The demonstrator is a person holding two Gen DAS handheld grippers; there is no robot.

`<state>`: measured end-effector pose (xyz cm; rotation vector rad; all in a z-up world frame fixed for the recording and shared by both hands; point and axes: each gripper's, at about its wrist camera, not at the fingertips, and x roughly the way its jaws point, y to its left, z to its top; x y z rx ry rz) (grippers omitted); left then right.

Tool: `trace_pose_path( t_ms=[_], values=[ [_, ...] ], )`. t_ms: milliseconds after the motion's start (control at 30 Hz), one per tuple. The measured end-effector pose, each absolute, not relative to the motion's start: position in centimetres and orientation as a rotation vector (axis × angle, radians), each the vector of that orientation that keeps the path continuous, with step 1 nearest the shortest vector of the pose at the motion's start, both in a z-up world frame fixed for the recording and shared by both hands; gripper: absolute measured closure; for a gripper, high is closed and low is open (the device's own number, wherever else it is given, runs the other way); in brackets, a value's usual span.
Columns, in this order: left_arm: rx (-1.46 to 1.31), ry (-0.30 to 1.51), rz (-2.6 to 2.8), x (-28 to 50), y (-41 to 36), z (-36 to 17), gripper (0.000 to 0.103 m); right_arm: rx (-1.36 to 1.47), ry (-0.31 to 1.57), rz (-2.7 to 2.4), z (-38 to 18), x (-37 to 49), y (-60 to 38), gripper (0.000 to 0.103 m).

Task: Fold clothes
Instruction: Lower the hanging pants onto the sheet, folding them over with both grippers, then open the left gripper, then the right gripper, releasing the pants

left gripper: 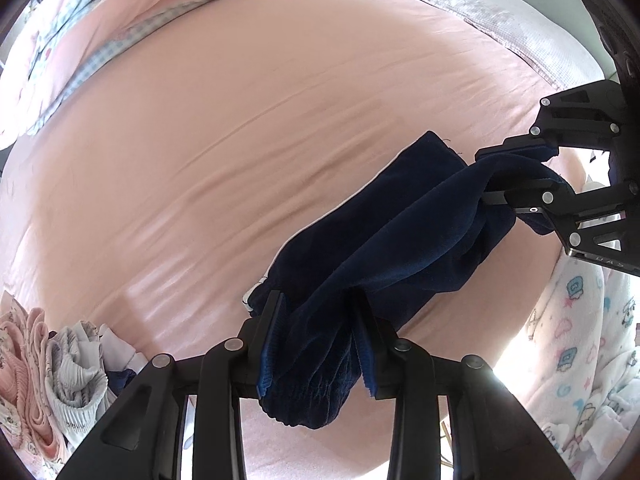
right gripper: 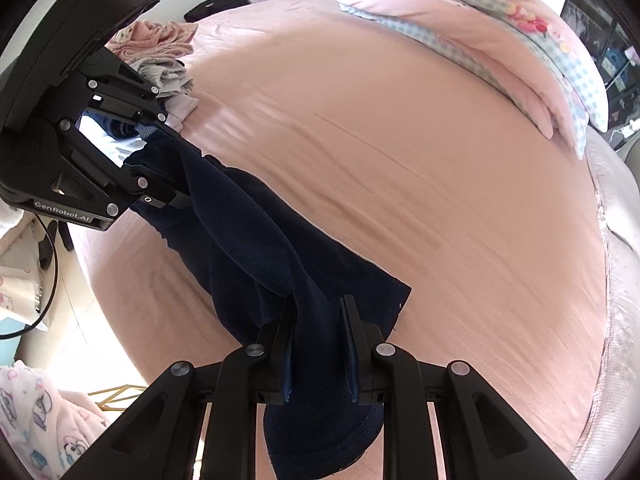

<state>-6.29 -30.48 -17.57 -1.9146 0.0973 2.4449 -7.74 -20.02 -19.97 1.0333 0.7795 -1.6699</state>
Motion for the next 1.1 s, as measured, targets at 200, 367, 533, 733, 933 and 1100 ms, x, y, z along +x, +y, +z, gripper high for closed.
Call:
trace_pose_path(
  t_ms=[200,367,533,733,933,1100],
  values=[
    [-1.963,0.012,2.415,-6.7,-31.4,-18.6,0.056,1.156,0.620,-1.690,-21.4,-10.0,-20.1,0.082],
    [-1.981,-0.118,2.407,-7.3,-33.1,-19.5,0.050,1.221,0.558,-1.695,-22.7,-11.2,-20.3,0.082],
    [-2.023,-0.268,2.366,-7.6,-34.7,-20.4,0.040,1.273,0.496,-1.720,-23.6,-12.6,-20.1,0.071],
    [-2.028,-0.446,2.353,-6.9,-35.8,-20.9,0.028,1.360,0.296,-1.727,-24.3,-14.3,-18.6,0.064],
    [-2.054,-0.609,2.383,-6.1,-37.0,-20.5,0.022,1.393,0.207,-1.760,-23.8,-14.7,-17.2,0.055],
    [-1.982,-0.443,2.555,-5.0,-36.4,-16.7,0.022,1.374,0.201,-1.813,-21.2,-15.1,-16.0,0.053]
  ],
)
